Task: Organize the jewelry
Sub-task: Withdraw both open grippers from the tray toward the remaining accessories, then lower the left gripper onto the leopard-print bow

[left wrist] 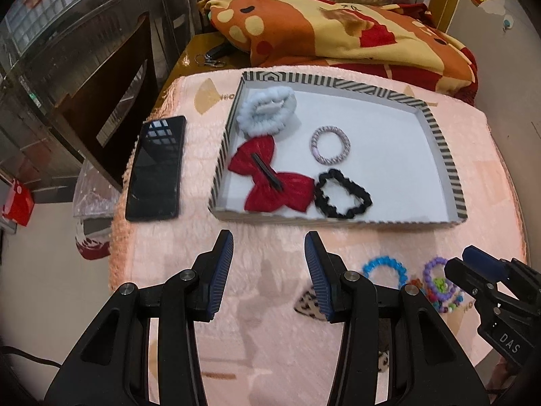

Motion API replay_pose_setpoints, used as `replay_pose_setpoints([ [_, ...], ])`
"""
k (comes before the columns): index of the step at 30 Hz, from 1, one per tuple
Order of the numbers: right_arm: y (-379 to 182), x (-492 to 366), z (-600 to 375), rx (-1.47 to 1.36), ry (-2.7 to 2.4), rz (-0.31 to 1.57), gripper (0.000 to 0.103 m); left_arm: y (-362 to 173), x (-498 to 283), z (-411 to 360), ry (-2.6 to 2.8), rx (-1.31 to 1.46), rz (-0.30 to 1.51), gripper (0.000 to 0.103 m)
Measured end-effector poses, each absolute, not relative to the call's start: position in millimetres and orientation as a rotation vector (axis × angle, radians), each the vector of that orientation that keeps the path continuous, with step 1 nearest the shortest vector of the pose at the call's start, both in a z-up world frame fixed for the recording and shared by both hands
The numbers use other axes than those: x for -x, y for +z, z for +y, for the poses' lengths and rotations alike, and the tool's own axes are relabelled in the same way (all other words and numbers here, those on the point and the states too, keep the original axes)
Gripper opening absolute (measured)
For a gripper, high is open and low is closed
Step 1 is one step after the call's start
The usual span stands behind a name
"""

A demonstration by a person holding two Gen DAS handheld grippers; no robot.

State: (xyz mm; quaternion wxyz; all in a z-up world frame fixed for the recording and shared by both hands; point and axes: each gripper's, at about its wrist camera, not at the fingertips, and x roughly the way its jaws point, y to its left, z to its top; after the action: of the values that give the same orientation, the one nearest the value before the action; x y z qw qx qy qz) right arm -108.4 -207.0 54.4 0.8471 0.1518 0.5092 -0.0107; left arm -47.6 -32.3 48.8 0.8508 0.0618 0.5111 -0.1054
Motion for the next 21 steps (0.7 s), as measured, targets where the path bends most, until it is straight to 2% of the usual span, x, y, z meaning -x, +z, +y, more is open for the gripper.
replay_pose_setpoints([
  [21,45.2,158.3,-239.6,-0.316,-0.064,1.107,0.041,32.3,90.0,-47.9,-0.211,-0.145,1.115,0.043],
])
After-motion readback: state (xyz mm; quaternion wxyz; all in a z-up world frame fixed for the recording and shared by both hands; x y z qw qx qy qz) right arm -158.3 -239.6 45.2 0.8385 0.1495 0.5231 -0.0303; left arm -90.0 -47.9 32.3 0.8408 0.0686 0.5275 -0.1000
